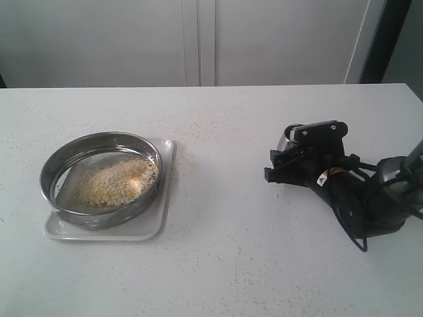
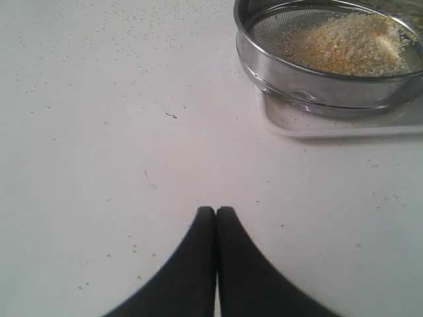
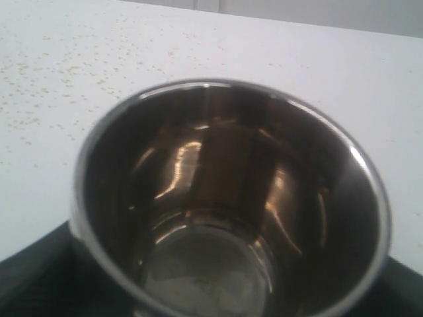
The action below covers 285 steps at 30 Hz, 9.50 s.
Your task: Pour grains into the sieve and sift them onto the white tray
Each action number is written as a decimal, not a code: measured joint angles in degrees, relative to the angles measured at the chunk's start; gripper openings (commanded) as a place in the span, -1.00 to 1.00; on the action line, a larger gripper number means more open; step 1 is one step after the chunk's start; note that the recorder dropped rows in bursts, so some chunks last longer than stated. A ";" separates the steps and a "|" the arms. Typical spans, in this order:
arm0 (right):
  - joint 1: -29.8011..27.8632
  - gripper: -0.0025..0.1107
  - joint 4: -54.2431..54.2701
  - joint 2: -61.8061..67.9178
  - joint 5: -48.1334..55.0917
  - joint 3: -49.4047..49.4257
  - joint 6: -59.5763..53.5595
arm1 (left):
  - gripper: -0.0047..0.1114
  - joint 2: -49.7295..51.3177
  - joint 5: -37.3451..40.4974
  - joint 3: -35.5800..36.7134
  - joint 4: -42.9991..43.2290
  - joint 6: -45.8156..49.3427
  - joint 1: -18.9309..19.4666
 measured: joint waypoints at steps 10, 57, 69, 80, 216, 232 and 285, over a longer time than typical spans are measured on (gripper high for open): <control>0.00 -0.96 2.01 3.00 -1.55 -0.97 -1.79 | -0.92 0.00 0.00 0.00 0.00 0.00 0.00; 0.00 0.77 3.70 2.74 -3.10 -1.21 -3.38 | -0.92 0.00 0.00 0.00 0.00 0.00 0.00; 0.00 0.77 3.70 -2.75 -1.84 -0.77 -3.38 | -0.92 0.00 0.00 0.00 0.00 0.00 0.00; 0.00 0.77 3.70 -11.26 3.66 -0.19 -3.38 | -0.92 0.00 0.00 0.00 0.00 0.00 0.00; -8.88 -0.96 1.96 -60.60 92.65 0.47 4.89 | -0.92 0.00 0.00 0.00 0.00 0.00 0.00; -8.88 -0.96 1.96 -60.60 92.65 0.47 4.92 | -0.92 0.00 -0.13 0.00 0.00 0.00 0.00; -8.88 -0.96 1.96 -60.60 92.65 0.47 4.92 | -0.92 20.30 -33.76 -11.34 0.00 2.39 0.00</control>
